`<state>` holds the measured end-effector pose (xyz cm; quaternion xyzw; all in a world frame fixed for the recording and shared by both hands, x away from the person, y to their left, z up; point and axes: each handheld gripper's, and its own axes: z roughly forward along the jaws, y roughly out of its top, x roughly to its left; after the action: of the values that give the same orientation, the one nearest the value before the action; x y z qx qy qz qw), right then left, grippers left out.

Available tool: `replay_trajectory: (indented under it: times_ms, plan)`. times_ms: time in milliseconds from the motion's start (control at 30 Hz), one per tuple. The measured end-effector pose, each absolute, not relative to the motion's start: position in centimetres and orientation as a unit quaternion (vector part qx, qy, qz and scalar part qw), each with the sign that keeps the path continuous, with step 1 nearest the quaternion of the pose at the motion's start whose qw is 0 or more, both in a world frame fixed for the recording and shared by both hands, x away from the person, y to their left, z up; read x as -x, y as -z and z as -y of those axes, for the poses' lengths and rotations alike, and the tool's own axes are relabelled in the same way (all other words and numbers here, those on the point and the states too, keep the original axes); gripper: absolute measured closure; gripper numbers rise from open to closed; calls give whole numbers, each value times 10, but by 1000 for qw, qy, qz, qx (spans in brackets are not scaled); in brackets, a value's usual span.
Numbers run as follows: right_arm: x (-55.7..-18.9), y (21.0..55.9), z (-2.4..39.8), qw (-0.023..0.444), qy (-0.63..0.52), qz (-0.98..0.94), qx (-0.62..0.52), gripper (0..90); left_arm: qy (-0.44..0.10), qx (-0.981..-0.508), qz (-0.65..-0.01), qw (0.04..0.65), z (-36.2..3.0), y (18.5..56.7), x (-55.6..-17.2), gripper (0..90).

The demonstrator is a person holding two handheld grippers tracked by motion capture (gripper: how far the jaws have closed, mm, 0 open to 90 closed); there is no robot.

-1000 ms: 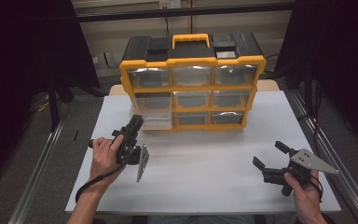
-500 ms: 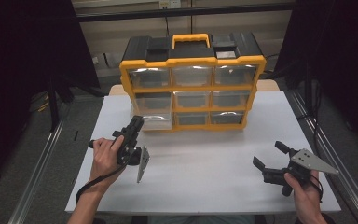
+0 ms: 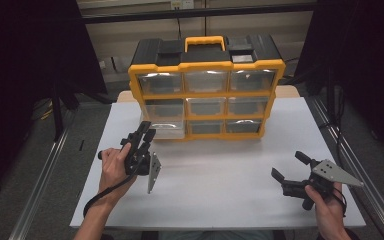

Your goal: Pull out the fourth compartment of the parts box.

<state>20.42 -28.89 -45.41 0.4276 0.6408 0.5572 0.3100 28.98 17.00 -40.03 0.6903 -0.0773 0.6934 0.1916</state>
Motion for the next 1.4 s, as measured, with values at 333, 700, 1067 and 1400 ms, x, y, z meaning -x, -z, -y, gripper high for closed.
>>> replay_trajectory:
  times_ms: [333,700,1067,1400]
  plan:
    - [-204,454,289,310,-557,-642,-427,0,-653,-708,-19,269,-174,400,-300,221]
    - [-207,457,292,302,-561,-633,-440,0,-556,-710,-176,396,-181,402,-317,51]
    - [-209,457,291,300,-561,-640,-431,0,-442,-698,-279,489,-188,412,-316,40]
    - [-209,457,287,298,-551,-652,-428,0,-342,-681,-373,529,-202,436,-315,26]
